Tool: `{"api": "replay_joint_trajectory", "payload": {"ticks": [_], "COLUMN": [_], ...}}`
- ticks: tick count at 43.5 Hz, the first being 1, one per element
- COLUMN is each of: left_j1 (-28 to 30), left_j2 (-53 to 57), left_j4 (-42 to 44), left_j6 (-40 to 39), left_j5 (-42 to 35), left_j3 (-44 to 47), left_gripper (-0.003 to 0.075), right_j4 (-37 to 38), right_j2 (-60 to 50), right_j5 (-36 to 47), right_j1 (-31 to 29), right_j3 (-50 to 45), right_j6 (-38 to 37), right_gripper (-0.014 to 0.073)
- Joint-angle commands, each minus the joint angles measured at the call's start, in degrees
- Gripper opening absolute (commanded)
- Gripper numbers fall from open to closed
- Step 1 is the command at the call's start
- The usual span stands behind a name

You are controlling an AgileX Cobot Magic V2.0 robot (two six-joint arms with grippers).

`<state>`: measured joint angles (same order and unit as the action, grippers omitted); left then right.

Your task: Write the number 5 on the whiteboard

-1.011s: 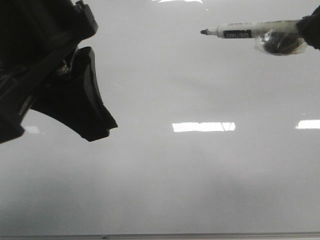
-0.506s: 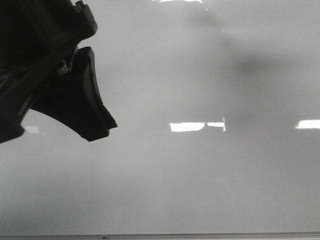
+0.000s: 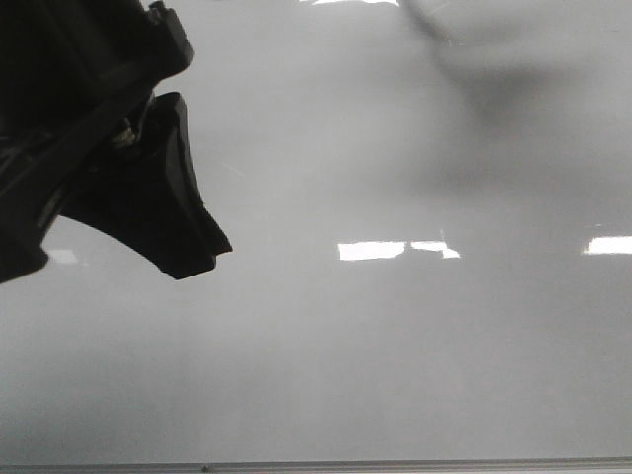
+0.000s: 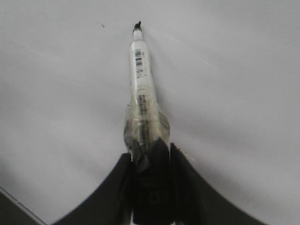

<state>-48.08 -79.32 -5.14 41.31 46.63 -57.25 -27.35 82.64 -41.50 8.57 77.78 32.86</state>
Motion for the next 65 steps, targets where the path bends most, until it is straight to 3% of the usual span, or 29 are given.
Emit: {"api": "replay_joint_trajectory", "payload": {"ticks": [1, 10, 30, 47, 57, 65], "left_j1": [-0.4, -0.4, -0.4, -0.4, -0.4, -0.4], "left_j2": [2.0, 2.0, 2.0, 2.0, 2.0, 2.0], "left_j4": [-0.7, -0.7, -0.7, -0.7, -0.9, -1.0], "left_j6": [-0.6, -0.6, -0.6, -0.6, -0.6, -0.6], "left_j5": [-1.7, -1.7, -1.7, -1.7, -1.7, -1.7], "left_j3": [-1.8, -1.8, -1.8, -1.8, -1.8, -1.8], "left_gripper": [-0.002, -0.002, -0.002, -0.002, -0.002, -0.002], "right_j4": [-0.5, -0.4, -0.3, 18.4, 19.8, 19.3], "right_j2": [-1.1, -0.6, -1.0, -2.4, -2.4, -2.3], "right_j5": [1.3, -1.8, 0.3, -2.9, -8.8, -8.4], "right_j1": [-0.3, -0.1, 1.6, 1.6, 1.6, 2.2], "right_j3": [2.0, 0.0, -7.1, -7.1, -7.8, -11.7], "right_j6": [-0.3, -0.8, -1.6, -18.4, -20.8, -21.3], "right_gripper": [-0.0062, -0.0062, -0.0062, -0.0062, -0.0062, -0.0062]}}
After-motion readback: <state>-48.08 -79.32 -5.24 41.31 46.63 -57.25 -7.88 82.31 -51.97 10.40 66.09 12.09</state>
